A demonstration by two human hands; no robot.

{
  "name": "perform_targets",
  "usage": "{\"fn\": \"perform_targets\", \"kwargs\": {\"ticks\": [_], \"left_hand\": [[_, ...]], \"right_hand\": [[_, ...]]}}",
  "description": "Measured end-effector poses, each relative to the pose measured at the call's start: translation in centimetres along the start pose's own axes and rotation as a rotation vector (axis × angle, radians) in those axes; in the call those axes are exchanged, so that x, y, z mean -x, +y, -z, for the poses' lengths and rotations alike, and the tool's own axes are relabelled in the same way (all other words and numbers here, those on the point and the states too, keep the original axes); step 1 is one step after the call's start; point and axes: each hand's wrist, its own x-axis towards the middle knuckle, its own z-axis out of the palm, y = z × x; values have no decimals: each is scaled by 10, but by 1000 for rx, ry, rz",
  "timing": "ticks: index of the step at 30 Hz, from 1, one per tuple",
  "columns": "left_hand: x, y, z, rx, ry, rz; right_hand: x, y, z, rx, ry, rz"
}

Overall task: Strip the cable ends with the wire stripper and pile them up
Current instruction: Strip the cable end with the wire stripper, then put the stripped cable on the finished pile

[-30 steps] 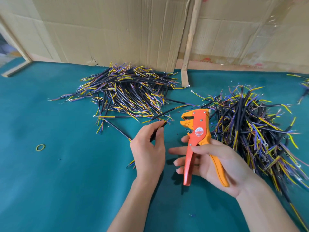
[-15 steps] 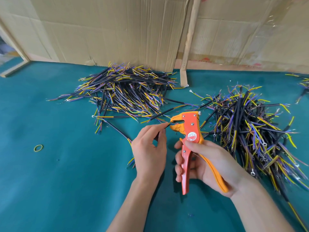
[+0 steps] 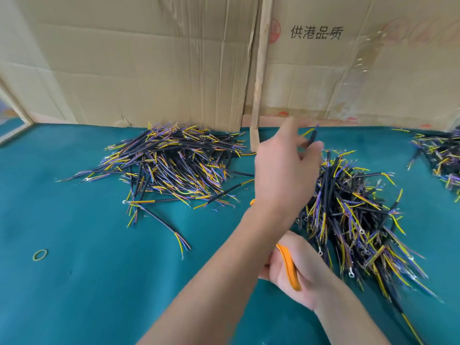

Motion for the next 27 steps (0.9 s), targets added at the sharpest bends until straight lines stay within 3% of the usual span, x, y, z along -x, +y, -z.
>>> {"fn": "perform_targets", "kwargs": {"ticks": [3, 5, 7, 12, 15, 23, 27], "left_hand": [[-27, 17, -30, -149, -330, -45], [-36, 3, -27, -271, -445, -42], [-45, -27, -2, -404, -406, 6], [-58, -109, 102, -895, -228, 360], [-59, -142, 145, -1063, -144, 476], [-79, -160, 146, -1158, -73, 424], [-87, -164, 136, -1143, -102, 523]], "right_hand": [[3, -1, 0, -45, -63, -3], [5, -1, 0, -82, -87, -15], [4, -1, 1, -97, -64, -1], [-2, 0, 5, -38, 97, 109], [-3, 1, 5, -45, 106, 162], [-2, 1, 3, -41, 79, 155], [-5, 0, 3, -49, 81, 147]]}}
